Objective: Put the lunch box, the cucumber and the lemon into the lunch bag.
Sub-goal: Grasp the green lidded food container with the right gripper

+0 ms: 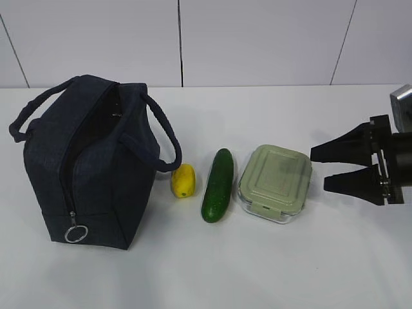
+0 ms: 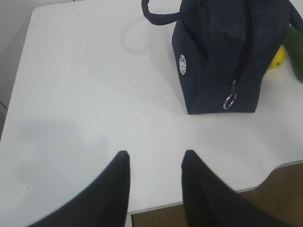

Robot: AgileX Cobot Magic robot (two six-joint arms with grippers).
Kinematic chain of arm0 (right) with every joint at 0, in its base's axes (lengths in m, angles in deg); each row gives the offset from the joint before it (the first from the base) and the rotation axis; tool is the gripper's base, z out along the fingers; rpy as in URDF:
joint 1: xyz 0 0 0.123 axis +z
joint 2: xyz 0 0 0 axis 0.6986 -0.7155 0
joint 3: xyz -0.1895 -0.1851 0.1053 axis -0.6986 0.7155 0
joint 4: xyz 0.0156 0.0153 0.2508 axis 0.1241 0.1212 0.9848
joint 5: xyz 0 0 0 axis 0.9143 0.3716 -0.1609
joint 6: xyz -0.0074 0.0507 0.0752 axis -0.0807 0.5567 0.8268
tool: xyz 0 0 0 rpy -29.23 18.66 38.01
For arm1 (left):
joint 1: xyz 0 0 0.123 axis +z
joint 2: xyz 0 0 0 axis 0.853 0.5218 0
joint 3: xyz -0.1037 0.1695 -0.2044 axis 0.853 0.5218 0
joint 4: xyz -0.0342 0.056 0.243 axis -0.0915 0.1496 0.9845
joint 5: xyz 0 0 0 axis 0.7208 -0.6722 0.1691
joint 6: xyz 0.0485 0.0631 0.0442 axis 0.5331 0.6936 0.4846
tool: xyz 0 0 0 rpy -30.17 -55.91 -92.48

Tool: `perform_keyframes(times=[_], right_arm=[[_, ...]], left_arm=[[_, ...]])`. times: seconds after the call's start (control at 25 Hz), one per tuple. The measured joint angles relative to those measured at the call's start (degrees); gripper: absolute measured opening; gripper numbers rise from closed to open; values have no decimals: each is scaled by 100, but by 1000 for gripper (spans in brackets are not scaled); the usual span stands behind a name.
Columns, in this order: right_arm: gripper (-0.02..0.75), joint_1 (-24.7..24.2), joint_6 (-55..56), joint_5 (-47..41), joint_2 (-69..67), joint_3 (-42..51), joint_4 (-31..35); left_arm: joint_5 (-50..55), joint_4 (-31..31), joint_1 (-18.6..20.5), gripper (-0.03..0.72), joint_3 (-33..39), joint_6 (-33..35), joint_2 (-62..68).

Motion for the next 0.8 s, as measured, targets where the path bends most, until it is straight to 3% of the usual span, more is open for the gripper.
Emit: perform_keyframes(times=[0.16, 0.8], right_arm=[[566, 0, -566, -36, -381, -14, 434], [566, -115, -1382, 133, -1182, -91, 670]], left_arm=[[0, 0, 0, 251, 0, 0, 0], [0, 0, 0, 245, 0, 0, 0]])
